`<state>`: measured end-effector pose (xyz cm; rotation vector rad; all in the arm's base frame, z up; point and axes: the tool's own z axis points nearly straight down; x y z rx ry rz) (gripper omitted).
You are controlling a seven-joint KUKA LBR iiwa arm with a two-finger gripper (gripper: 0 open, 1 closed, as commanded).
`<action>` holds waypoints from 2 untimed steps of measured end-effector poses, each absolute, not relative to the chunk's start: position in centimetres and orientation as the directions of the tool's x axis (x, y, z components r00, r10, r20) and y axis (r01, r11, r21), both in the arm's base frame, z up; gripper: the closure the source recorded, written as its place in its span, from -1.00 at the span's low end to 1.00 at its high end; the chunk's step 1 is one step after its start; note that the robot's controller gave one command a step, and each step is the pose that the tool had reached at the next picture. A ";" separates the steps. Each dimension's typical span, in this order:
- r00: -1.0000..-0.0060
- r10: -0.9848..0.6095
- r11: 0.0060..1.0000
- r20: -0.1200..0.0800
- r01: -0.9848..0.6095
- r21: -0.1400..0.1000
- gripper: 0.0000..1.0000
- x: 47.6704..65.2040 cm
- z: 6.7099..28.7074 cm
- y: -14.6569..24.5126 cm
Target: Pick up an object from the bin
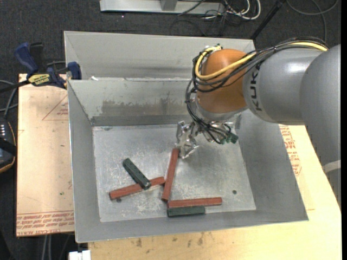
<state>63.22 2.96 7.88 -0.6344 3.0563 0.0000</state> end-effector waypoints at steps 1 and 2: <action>-0.917 -0.398 0.917 -0.011 -0.398 -0.003 -1.00 63.0 7.6 2.8; -0.917 -0.398 0.917 -0.012 -0.398 -0.003 -1.00 63.0 7.6 2.9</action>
Offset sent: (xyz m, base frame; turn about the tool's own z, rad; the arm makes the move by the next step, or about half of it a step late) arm 0.0000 0.0000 0.0000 0.0000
